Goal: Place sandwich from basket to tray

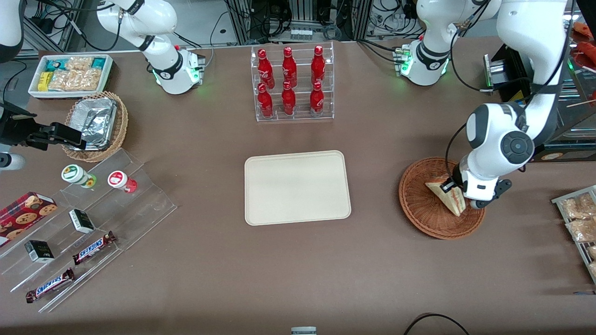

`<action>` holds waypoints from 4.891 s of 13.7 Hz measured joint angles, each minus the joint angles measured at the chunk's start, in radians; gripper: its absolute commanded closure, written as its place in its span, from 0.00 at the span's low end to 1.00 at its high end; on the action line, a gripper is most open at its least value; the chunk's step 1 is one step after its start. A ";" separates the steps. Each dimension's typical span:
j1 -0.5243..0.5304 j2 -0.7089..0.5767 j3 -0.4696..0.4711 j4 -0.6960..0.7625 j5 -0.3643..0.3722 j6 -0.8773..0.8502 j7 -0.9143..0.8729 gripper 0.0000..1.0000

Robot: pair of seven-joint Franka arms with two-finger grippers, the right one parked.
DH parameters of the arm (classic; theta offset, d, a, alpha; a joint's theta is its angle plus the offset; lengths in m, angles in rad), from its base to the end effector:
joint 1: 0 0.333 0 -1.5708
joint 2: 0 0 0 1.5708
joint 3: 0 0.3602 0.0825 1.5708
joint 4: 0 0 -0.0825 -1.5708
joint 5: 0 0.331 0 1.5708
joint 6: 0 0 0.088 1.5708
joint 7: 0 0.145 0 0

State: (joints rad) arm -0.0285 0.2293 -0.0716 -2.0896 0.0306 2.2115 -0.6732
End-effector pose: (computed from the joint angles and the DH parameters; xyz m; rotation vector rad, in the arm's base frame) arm 0.5306 -0.0501 0.3470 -2.9731 -0.8461 0.1486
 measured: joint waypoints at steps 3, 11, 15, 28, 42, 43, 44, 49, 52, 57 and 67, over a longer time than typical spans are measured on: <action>-0.011 -0.014 -0.071 0.104 0.002 -0.097 0.019 1.00; -0.091 0.053 -0.238 0.204 0.002 -0.119 0.050 1.00; -0.241 0.162 -0.247 0.330 0.001 -0.154 -0.036 1.00; -0.499 0.509 -0.247 0.684 0.004 -0.181 -0.214 1.00; -0.509 0.556 -0.241 0.709 0.088 -0.161 -0.272 0.43; -0.510 0.559 -0.241 0.709 0.092 -0.161 -0.275 0.02; -0.510 0.562 -0.241 0.709 0.094 -0.160 -0.276 0.00; -0.509 0.562 -0.241 0.730 0.095 -0.153 -0.278 0.00; -0.507 0.503 -0.241 0.766 0.096 -0.217 -0.278 0.00; -0.445 0.345 -0.229 0.790 0.103 -0.392 -0.218 0.00; -0.120 0.234 -0.227 0.784 0.100 -0.578 0.219 0.00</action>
State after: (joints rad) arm -0.1484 0.4634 -0.2991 -1.3053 0.1304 1.6338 -0.4539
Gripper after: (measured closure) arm 0.000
